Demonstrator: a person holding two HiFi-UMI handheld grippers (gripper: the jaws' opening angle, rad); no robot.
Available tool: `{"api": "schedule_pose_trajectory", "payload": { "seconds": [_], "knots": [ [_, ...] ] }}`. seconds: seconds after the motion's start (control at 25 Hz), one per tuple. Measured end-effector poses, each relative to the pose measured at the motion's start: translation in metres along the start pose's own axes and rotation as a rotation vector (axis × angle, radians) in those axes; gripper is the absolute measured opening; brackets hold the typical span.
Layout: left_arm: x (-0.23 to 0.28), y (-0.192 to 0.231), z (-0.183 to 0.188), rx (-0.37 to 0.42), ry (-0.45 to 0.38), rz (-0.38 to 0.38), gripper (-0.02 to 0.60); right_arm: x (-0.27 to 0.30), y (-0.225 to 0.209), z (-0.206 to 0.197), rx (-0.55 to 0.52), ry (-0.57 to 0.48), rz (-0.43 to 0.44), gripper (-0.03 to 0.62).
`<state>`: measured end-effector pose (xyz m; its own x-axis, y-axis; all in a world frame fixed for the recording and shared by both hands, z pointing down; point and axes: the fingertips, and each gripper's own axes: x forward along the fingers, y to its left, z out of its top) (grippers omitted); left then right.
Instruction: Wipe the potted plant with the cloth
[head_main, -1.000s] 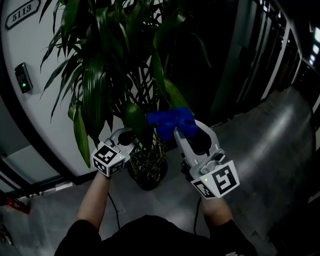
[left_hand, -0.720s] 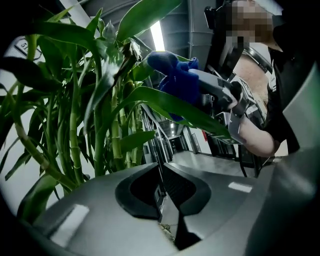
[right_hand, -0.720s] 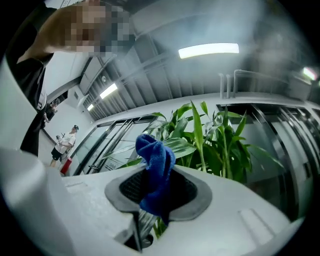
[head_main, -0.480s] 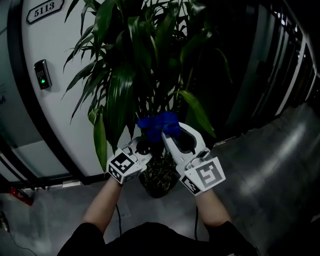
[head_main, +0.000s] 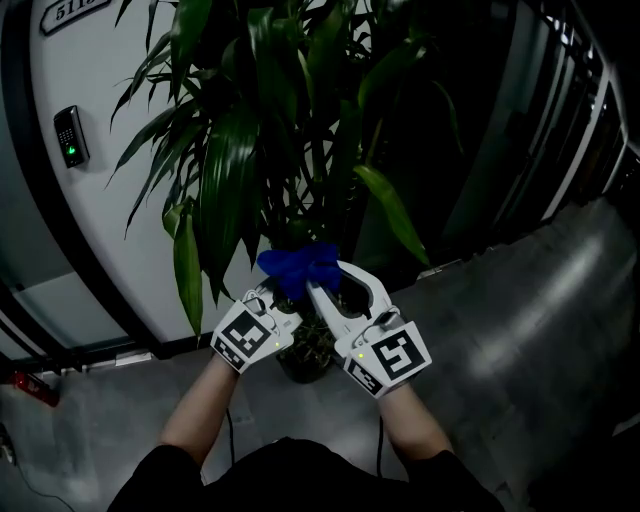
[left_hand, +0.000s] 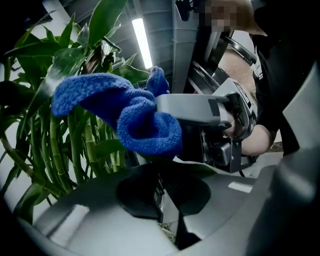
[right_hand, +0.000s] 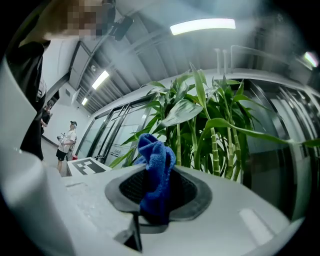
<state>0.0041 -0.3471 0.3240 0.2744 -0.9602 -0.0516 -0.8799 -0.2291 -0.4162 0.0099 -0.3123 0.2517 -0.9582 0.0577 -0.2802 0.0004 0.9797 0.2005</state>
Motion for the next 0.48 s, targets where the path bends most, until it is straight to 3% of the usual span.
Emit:
{"api": "schedule_pose_trajectory", "payload": {
  "seconds": [0.48],
  "knots": [
    [-0.008,-0.028,-0.034,-0.077,0.064,0.004,0.032,-0.026,0.02,-0.042,0.065,0.098,0.022,0.109]
  ]
}}
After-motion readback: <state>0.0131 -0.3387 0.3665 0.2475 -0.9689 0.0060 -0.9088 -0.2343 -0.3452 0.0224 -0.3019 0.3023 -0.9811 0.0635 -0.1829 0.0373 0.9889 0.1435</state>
